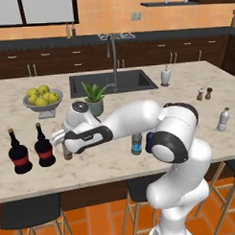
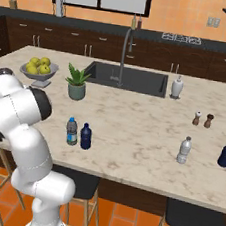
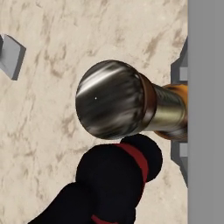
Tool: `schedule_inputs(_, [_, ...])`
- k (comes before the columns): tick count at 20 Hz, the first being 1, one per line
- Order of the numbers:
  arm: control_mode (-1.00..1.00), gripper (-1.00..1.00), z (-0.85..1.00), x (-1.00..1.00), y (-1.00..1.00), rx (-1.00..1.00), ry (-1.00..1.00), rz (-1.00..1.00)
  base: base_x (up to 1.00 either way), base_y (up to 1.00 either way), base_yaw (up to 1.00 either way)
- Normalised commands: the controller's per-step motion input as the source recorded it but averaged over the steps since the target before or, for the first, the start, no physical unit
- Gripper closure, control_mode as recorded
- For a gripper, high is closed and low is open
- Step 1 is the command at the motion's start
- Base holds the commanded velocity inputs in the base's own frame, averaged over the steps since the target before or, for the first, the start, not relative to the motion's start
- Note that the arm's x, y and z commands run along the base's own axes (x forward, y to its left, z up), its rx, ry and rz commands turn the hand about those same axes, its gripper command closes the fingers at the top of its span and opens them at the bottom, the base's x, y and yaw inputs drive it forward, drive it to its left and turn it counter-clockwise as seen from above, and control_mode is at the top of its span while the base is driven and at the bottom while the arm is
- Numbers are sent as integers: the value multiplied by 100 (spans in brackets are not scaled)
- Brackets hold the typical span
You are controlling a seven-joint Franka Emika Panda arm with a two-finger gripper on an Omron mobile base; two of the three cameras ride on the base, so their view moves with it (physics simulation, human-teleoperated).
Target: Move the plastic bottles in the middle to the plastics group, and the glass bottles in the middle to the glass group.
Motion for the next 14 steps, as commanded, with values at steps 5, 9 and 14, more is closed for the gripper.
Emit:
schedule_inputs(5, [-100, 100, 0, 3, 12, 0, 0, 0, 0, 0, 0])
schedule_inputs(9, [-100, 100, -31, 0, 0, 0, -3, 0, 0, 0, 0])
schedule_inputs(14, [-100, 100, -40, 0, 0, 0, -7, 0, 0, 0, 0])
